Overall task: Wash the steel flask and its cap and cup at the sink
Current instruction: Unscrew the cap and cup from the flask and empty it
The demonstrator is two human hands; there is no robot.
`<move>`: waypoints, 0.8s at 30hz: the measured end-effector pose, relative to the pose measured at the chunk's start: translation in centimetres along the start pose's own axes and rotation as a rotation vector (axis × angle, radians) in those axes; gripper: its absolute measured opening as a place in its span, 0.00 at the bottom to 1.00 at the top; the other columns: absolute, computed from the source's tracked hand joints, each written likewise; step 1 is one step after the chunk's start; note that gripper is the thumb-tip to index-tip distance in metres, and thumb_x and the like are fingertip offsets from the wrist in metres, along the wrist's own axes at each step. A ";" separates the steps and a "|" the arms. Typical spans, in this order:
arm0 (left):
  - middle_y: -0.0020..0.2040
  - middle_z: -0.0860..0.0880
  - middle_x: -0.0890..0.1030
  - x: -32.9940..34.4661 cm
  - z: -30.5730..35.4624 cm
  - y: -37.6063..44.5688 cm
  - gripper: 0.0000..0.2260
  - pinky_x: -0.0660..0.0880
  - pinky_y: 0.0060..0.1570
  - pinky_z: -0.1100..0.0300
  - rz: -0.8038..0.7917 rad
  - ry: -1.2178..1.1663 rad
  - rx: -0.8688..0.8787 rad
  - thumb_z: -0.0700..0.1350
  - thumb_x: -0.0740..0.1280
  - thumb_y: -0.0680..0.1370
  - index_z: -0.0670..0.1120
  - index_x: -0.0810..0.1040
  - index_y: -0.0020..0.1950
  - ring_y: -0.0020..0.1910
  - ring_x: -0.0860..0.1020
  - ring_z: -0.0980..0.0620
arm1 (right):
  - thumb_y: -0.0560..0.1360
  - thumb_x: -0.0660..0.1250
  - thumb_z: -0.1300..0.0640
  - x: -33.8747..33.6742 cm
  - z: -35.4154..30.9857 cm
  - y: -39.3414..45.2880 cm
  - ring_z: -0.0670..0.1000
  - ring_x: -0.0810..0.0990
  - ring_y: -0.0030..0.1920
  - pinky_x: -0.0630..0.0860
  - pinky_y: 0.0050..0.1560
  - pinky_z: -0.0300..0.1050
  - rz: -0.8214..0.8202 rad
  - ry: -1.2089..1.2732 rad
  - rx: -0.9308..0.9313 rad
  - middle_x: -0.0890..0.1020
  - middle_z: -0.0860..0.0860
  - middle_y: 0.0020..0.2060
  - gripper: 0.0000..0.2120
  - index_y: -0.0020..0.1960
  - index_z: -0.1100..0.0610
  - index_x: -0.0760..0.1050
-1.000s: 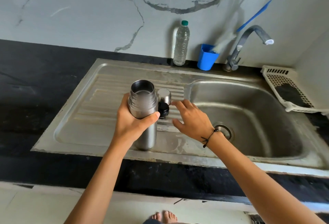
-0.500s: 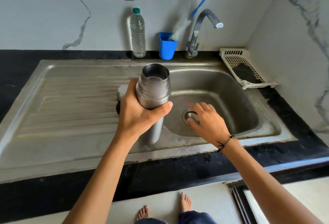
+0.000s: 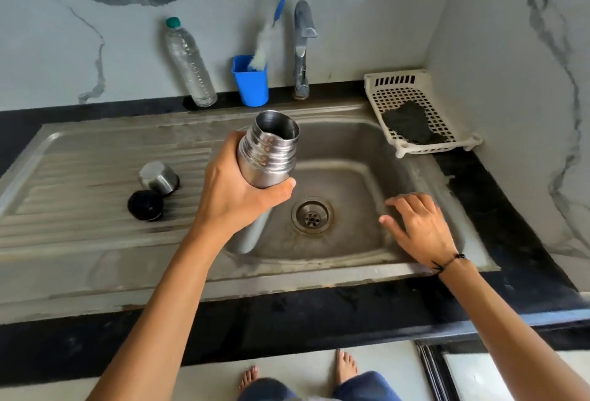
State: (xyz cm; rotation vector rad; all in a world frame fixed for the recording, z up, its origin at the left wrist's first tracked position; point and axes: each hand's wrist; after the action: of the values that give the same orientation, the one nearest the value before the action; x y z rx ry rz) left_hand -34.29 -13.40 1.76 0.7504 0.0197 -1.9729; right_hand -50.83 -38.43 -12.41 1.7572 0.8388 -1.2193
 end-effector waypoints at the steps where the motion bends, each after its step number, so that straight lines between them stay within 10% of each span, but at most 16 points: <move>1: 0.43 0.62 0.75 0.7 0.3 0.4 0.25 0.66 0.36 0.80 0.004 0.034 -0.011 0.46 0.80 0.62 0.55 0.68 0.50 0.39 0.73 0.75 | 0.78 0.49 0.37 0.2 0.9 -0.1 0.62 0.76 0.52 0.74 0.52 0.57 0.013 0.011 -0.014 0.81 0.56 0.47 0.30 0.53 0.59 0.79; 9: 0.49 0.53 0.75 4.2 0.7 3.1 0.29 0.66 0.38 0.70 -0.121 0.235 -0.032 0.51 0.78 0.61 0.51 0.67 0.55 0.46 0.74 0.53 | 0.80 0.46 0.40 0.8 1.6 -0.4 0.62 0.77 0.51 0.69 0.57 0.57 0.075 0.050 -0.093 0.81 0.57 0.45 0.30 0.50 0.61 0.79; 13: 0.50 0.50 0.76 5.4 -0.5 4.2 0.31 0.71 0.46 0.56 -0.165 0.278 -0.037 0.51 0.78 0.61 0.44 0.69 0.58 0.49 0.76 0.48 | 0.80 0.44 0.40 1.3 1.7 -0.5 0.62 0.77 0.51 0.71 0.56 0.57 0.054 0.029 -0.081 0.81 0.57 0.45 0.31 0.50 0.60 0.78; 24: 0.50 0.50 0.74 8.7 -3.1 6.3 0.27 0.66 0.40 0.60 -0.399 0.449 0.088 0.49 0.76 0.63 0.44 0.68 0.56 0.45 0.74 0.50 | 0.79 0.44 0.37 1.5 1.8 -0.1 0.60 0.76 0.52 0.76 0.52 0.53 0.031 0.043 -0.095 0.81 0.56 0.45 0.33 0.51 0.60 0.79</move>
State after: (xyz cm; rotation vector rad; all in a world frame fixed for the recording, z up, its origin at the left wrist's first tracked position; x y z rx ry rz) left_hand -30.45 -22.59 -3.40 1.3166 0.3786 -2.1409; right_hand -51.22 -39.89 -14.24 1.7185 0.8775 -1.1072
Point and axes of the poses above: each hand's wrist, its own y-axis towards the middle knuckle, its own x-axis out of the palm, z = x × y
